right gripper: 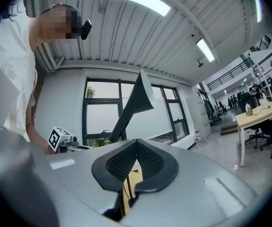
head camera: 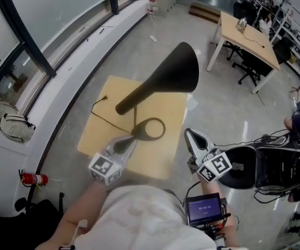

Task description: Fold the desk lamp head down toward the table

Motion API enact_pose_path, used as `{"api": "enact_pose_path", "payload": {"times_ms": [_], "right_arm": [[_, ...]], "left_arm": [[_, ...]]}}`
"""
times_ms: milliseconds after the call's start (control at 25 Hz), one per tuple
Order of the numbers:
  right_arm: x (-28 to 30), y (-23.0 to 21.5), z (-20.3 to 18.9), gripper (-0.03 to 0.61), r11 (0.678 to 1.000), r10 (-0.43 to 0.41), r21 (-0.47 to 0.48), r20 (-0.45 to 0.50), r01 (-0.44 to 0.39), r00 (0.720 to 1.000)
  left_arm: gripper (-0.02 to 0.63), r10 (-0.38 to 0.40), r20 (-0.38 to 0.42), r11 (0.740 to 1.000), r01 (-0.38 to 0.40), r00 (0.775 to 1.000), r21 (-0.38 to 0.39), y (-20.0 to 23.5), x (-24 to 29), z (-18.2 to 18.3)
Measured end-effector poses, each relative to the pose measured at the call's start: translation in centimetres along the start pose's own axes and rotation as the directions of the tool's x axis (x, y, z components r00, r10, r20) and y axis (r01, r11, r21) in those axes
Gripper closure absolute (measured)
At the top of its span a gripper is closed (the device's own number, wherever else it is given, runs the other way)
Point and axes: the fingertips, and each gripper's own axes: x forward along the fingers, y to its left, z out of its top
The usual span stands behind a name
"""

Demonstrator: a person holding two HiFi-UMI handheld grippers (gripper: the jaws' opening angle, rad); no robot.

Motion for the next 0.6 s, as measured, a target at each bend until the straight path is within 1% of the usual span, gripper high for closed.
{"api": "enact_pose_path", "payload": {"times_ms": [200, 320, 440, 600], "right_arm": [[1.1, -1.9, 1.0, 0.565, 1.0, 0.012, -0.015, 0.017, -0.012, 1.0], [1.8, -2.2, 2.2, 0.565, 0.999, 0.035, -0.041, 0.024, -0.034, 0.999], [2.7, -2.1, 4.0, 0.565, 0.996, 0.056, -0.078, 0.045, -0.052, 0.997], [3.5, -1.6, 6.8, 0.565, 0.989, 0.064, -0.135, 0.072, -0.054, 0.995]], "left_arm": [[0.612, 0.072, 0.011, 0.997, -0.071, 0.997, -0.028, 2.4, -0.6, 1.1], [0.612, 0.109, 0.024, 0.994, -0.109, 0.994, -0.013, 4.3, -1.3, 1.8], [0.612, 0.135, 0.064, 0.991, -0.135, 0.989, 0.001, 6.3, -2.1, 3.6], [0.612, 0.14, 0.117, 0.99, -0.142, 0.983, 0.01, 8.8, -3.0, 6.0]]}}
